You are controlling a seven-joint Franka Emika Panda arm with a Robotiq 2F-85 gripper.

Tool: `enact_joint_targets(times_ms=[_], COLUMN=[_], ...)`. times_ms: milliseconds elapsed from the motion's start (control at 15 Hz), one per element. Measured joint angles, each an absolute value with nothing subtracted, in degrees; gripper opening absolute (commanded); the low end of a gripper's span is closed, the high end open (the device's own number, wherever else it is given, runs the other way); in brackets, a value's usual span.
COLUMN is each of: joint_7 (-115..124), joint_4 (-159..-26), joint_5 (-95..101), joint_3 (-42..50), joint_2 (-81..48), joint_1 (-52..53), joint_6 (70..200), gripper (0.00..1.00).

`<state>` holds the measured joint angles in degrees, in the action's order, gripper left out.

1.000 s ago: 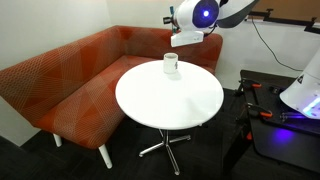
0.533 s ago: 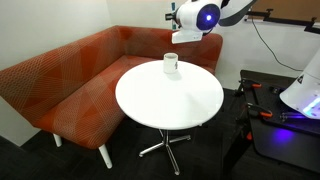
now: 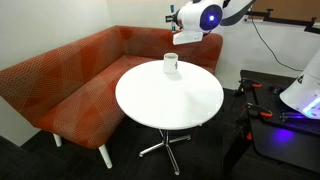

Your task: Put the marker in the mug

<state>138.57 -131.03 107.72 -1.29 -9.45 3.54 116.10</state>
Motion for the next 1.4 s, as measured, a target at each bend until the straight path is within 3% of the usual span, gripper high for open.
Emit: enact_joint_targets(times_ms=[200,267,333,467,1400], joint_7=[138.6,138.6,138.6,139.0,149.0], joint_4=[-131.0,-131.0,-131.0,-131.0,-125.6], joint_5=[107.7,107.7,107.7,107.7,107.7], joint_3=[-1.4,-1.7,-2.0,-2.6,-3.0], joint_2=[-9.9,-10.2,-10.6,-11.6,-21.6], joint_1=[3.5,3.5,3.6,3.6,1.8], joint_6=[115.4,114.3,112.8,110.1,109.9], gripper=[0.06,0.11,0.06,0.05,0.05])
